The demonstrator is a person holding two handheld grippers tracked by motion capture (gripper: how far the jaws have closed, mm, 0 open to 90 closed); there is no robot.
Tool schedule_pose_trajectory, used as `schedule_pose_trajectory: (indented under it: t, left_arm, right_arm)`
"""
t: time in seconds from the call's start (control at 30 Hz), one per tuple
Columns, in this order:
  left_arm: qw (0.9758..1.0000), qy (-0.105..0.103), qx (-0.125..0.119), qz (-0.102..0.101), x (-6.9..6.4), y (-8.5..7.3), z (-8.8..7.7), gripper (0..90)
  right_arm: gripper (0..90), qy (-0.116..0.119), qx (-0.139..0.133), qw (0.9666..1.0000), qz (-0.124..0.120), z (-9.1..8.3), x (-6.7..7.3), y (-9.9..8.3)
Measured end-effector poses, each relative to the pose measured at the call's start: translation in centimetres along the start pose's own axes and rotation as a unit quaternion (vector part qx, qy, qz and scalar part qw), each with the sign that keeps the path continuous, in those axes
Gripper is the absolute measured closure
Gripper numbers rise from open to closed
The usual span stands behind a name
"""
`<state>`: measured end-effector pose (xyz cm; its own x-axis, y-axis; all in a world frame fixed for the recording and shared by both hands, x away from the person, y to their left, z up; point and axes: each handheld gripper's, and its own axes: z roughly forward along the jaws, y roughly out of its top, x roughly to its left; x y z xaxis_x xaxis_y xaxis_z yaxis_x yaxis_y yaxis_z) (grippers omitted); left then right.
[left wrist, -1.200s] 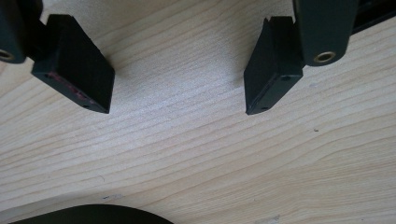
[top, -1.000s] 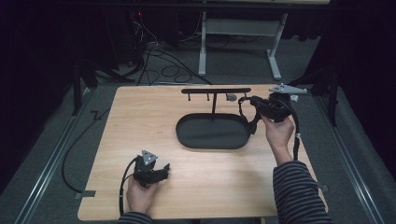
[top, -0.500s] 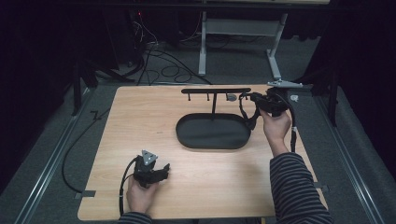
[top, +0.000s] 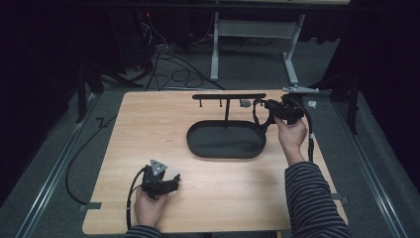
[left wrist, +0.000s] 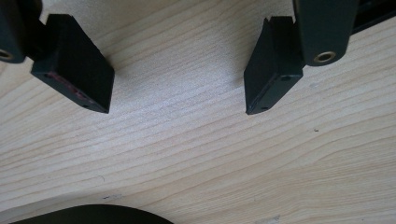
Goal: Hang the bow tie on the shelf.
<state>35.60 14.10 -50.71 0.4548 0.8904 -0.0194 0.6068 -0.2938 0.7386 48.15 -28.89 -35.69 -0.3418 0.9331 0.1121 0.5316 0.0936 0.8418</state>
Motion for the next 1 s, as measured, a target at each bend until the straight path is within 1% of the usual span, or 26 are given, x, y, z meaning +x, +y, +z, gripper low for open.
schedule_pose_trajectory:
  t: [0.1, 0.4, 0.57, 0.63, 0.77, 1.0]
  left_arm:
    - [1.0, 0.0, 0.0, 0.0, 0.0, 0.0, 0.0, 24.9]
    - [1.0, 0.0, 0.0, 0.0, 0.0, 0.0, 0.0, 24.8]
    - [1.0, 0.0, 0.0, 0.0, 0.0, 0.0, 0.0, 24.9]
    - [1.0, 0.0, -0.001, 0.0, 0.0, 0.0, 0.0, 24.8]
    - [1.0, 0.0, 0.0, 0.001, 0.0, 0.0, 0.0, 24.7]
    - [1.0, 0.0, -0.001, 0.001, 0.0, 0.0, 0.0, 24.7]
  right_arm:
    - [75.7, 0.001, 0.002, 1.0, -0.006, 0.1, 0.1, 0.0]
    - [74.0, 0.003, -0.003, 0.9999, -0.01, -0.4, 0.4, 0.1]
    - [72.6, 0.003, -0.009, 0.9999, -0.013, -0.9, 0.2, 0.1]
    - [70.8, 0.009, -0.013, 0.9998, -0.008, -1.3, 0.1, -0.1]
    - [69.3, 0.013, -0.017, 0.9997, -0.006, -1.9, -0.1, -0.2]
    - [67.2, 0.013, -0.021, 0.9997, -0.005, -2.7, -0.5, -0.5]
